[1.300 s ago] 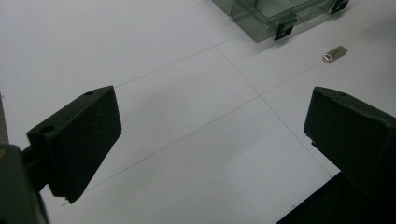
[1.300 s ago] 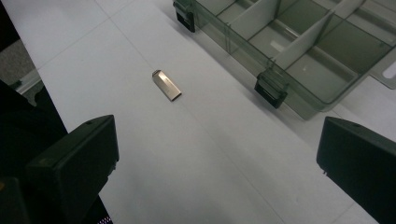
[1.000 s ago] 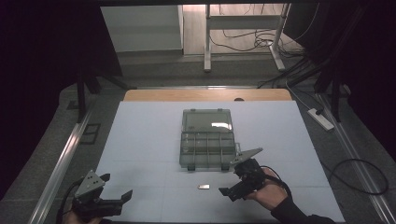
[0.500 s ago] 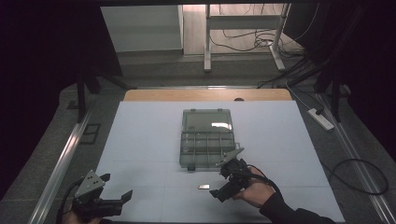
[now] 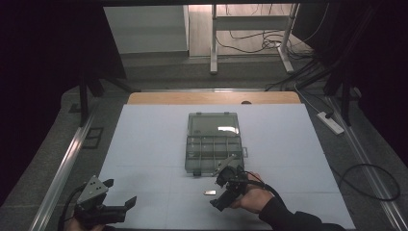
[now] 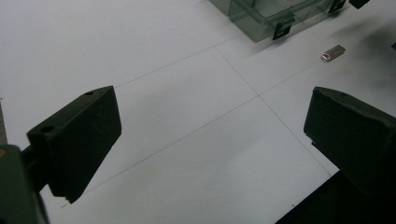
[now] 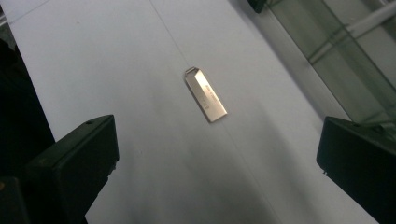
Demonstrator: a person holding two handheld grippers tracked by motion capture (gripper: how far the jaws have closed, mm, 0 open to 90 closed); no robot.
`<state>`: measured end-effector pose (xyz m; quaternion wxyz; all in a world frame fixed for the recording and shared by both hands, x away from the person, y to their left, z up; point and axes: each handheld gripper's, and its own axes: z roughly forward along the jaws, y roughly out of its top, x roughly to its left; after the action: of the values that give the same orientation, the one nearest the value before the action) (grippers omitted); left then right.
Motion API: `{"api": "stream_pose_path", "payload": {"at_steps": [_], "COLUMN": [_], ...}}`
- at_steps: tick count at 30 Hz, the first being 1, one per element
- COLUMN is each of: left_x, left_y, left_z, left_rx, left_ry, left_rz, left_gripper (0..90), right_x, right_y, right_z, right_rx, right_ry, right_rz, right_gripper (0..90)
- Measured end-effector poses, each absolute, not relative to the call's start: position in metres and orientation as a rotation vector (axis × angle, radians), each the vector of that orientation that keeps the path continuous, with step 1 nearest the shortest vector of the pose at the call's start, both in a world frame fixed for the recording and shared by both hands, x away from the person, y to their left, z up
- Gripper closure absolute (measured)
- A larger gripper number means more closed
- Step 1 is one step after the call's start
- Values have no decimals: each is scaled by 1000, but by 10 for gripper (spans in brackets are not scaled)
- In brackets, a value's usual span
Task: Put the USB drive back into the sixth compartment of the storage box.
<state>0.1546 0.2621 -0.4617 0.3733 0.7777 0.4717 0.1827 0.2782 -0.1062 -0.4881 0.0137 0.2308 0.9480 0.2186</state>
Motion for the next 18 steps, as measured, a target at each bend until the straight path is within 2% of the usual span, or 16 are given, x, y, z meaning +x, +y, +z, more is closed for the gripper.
{"api": "stream_pose_path", "payload": {"at_steps": [15, 18], "left_x": [155, 155], "left_y": [264, 264], "left_z": [-462, -462], "left_rx": [1980, 1980], "left_ry": [1207, 1205], "left_rz": [456, 456], "left_gripper": [44, 44], "right_x": [283, 284], "right_y": [-79, -76], "right_z": [-504, -508], "right_rx": [639, 618], "right_ry": [2996, 2995], "right_rz": [588, 572], "right_gripper": [0, 25]}}
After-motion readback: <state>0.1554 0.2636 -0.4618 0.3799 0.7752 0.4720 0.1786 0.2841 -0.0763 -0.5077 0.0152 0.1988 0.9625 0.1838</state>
